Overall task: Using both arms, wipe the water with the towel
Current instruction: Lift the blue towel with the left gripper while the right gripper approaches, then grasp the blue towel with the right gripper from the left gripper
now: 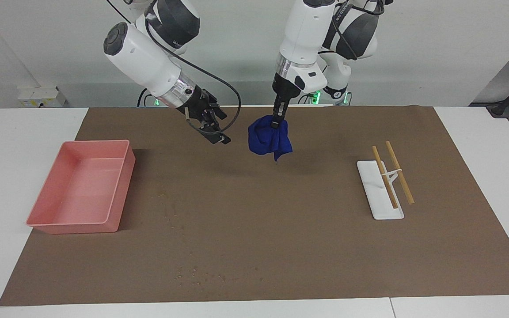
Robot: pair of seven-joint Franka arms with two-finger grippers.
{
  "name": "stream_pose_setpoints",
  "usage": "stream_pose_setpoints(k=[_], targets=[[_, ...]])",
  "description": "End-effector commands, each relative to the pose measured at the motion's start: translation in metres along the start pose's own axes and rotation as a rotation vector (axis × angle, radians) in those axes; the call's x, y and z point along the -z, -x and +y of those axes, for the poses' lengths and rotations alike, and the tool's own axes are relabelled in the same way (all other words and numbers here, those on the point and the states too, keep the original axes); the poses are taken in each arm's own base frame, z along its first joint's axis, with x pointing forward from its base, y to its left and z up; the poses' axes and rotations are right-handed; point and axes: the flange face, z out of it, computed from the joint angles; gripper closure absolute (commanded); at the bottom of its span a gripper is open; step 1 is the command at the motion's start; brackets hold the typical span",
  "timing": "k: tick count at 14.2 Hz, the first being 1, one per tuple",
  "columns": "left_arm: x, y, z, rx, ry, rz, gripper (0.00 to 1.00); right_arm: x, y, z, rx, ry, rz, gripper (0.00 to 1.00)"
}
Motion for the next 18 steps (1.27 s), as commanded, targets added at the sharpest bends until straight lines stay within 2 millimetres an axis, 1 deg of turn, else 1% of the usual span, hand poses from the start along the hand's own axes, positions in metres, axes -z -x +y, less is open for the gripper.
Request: stream_pose_setpoints(k=[1,2,3,4,6,7,8,9,10,11,12,13,15,17,18], targets=[[0.013,0.015,0.007,0.102,0.048,-0.060,1.00,-0.017,0.012,0.004,-0.092,-0.021,-0.030,0.00],[0.015,0.015,0.010,0.150,0.071,-0.076,1.00,-0.025,0.023,0.007,-0.080,-0.020,-0.031,0.00],[0.019,0.017,0.013,0.186,0.098,-0.093,1.00,-0.032,0.027,0.010,-0.075,-0.023,-0.029,0.00],[0.020,0.019,0.014,0.206,0.113,-0.105,1.00,-0.036,0.025,0.010,-0.079,-0.030,-0.027,0.00],[0.022,0.023,0.014,0.228,0.128,-0.117,1.00,-0.053,0.035,0.019,-0.059,-0.031,-0.023,0.00],[0.022,0.024,0.014,0.233,0.132,-0.122,1.00,-0.054,0.035,0.019,-0.054,-0.047,-0.023,0.00],[0.023,0.024,0.014,0.231,0.133,-0.124,1.00,-0.052,0.037,0.016,-0.038,-0.057,-0.024,0.11],[0.022,0.024,0.014,0.231,0.137,-0.124,1.00,-0.050,0.037,0.014,-0.006,-0.062,-0.025,0.25],[0.023,0.025,0.015,0.231,0.142,-0.127,1.00,-0.046,0.039,0.013,0.047,-0.071,-0.025,0.39],[0.024,0.024,0.015,0.230,0.151,-0.128,1.00,-0.044,0.042,0.014,0.120,-0.075,-0.019,0.51],[0.024,0.024,0.015,0.228,0.150,-0.125,1.00,-0.042,0.045,0.015,0.196,-0.079,-0.015,0.71],[0.024,0.024,0.015,0.219,0.152,-0.122,1.00,-0.039,0.046,0.014,0.183,-0.083,-0.029,1.00],[0.022,0.024,0.015,0.210,0.150,-0.117,1.00,-0.032,0.044,0.010,0.082,-0.096,-0.036,1.00],[0.020,0.023,0.014,0.180,0.141,-0.108,1.00,-0.028,0.047,0.009,0.067,-0.107,-0.037,1.00],[0.019,0.023,0.013,0.156,0.138,-0.105,0.80,-0.026,0.046,0.009,0.071,-0.109,-0.032,1.00]])
